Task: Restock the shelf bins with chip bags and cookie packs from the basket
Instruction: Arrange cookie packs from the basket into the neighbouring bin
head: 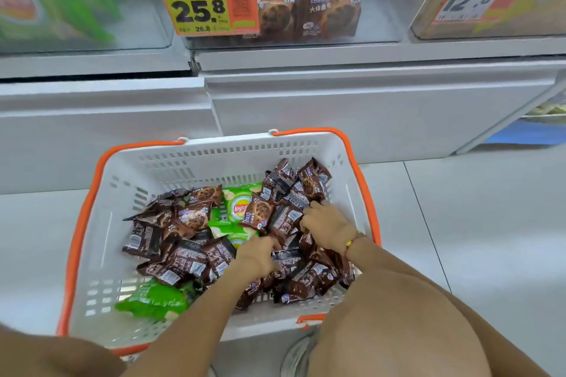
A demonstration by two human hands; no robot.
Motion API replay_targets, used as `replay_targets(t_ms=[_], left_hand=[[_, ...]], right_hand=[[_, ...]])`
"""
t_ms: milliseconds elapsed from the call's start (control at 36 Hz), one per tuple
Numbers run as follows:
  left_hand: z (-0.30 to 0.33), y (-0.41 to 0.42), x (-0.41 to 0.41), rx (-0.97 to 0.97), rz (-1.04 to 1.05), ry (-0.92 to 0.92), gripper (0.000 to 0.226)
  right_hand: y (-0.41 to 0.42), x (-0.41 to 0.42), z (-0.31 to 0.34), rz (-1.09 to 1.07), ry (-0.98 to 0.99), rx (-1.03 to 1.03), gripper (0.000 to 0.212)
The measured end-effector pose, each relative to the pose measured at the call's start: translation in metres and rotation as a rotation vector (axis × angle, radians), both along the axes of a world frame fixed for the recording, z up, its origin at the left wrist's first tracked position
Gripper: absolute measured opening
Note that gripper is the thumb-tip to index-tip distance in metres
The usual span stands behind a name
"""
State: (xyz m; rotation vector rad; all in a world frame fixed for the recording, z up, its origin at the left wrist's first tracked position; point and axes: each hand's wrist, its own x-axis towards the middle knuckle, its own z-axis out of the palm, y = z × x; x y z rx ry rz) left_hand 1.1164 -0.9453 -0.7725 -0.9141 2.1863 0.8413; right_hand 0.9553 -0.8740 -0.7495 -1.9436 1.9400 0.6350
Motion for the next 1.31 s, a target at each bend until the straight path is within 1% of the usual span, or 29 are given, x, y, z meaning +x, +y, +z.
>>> replay_targets(t_ms=[111,167,222,278,361,417,472,500,556,583,639,750,806,861,917,1000,1056,1111,1167,1222,1306], left_hand=[[0.006,-0.008,-0.004,0.038,0.036,0.059,0.050],[0.015,-0.015,-0.006,0.072,0.078,0.115,0.058],[0.028,-0.020,-0.008,0.069,0.127,0.215,0.067],[0.046,-0.023,-0.011,0.021,0.193,0.371,0.072],[0.073,-0.026,-0.017,-0.152,0.237,0.647,0.078],[0.089,-0.030,-0.021,-0.275,0.173,0.799,0.079],[0.102,-0.035,-0.025,-0.359,0.084,0.900,0.075],[0.108,-0.037,-0.027,-0.396,0.047,0.936,0.072],[0.119,-0.040,-0.033,-0.465,0.020,0.991,0.064],[0.125,-0.042,-0.035,-0.489,0.033,1.014,0.061],[0.137,-0.045,-0.039,-0.500,0.097,1.060,0.056],[0.157,-0.046,-0.045,-0.442,0.212,1.173,0.051],[0.165,-0.042,-0.048,-0.381,0.329,1.205,0.040],[0.175,-0.040,-0.052,-0.256,0.502,1.207,0.021],[0.185,-0.040,-0.056,-0.094,0.600,1.226,0.025],[0.199,-0.040,-0.060,0.114,0.664,1.240,0.022],[0.205,-0.038,-0.063,0.218,0.695,1.267,0.023],[0.212,-0.037,-0.066,0.277,0.708,1.271,0.025],[0.219,-0.038,-0.068,0.304,0.727,1.261,0.026],[0.226,-0.039,-0.071,0.334,0.755,1.247,0.026],[0.236,-0.043,-0.076,0.411,0.753,1.230,0.025]], right_hand=[[-0.006,-0.008,0.013,0.011,-0.076,-0.048,0.025],[-0.008,-0.015,0.027,-0.030,-0.141,-0.113,0.025],[-0.011,-0.023,0.041,-0.111,-0.209,-0.186,0.028],[-0.014,-0.030,0.056,-0.260,-0.310,-0.262,0.028],[-0.022,-0.036,0.082,-0.583,-0.507,-0.330,0.034],[-0.027,-0.036,0.102,-0.795,-0.673,-0.391,0.039],[-0.030,-0.036,0.122,-0.954,-0.862,-0.428,0.042],[-0.031,-0.035,0.132,-1.009,-0.943,-0.435,0.040],[-0.030,-0.035,0.151,-1.108,-1.054,-0.418,0.023],[-0.029,-0.035,0.159,-1.135,-1.103,-0.413,0.017],[-0.028,-0.035,0.173,-1.170,-1.210,-0.416,0.015],[-0.027,-0.035,0.196,-1.225,-1.330,-0.431,0.020],[-0.024,-0.035,0.204,-1.223,-1.400,-0.445,0.029],[-0.022,-0.036,0.211,-1.222,-1.453,-0.486,0.038],[-0.021,-0.036,0.219,-1.214,-1.413,-0.586,0.036],[-0.022,-0.034,0.222,-1.180,-1.246,-0.741,0.024],[-0.023,-0.033,0.223,-1.150,-1.198,-0.761,0.031],[-0.023,-0.034,0.225,-1.099,-1.179,-0.738,0.034],[-0.022,-0.035,0.229,-1.046,-1.200,-0.738,0.026],[-0.023,-0.035,0.231,-1.034,-1.233,-0.796,0.021],[-0.027,-0.035,0.233,-1.075,-1.325,-0.909,0.024]])
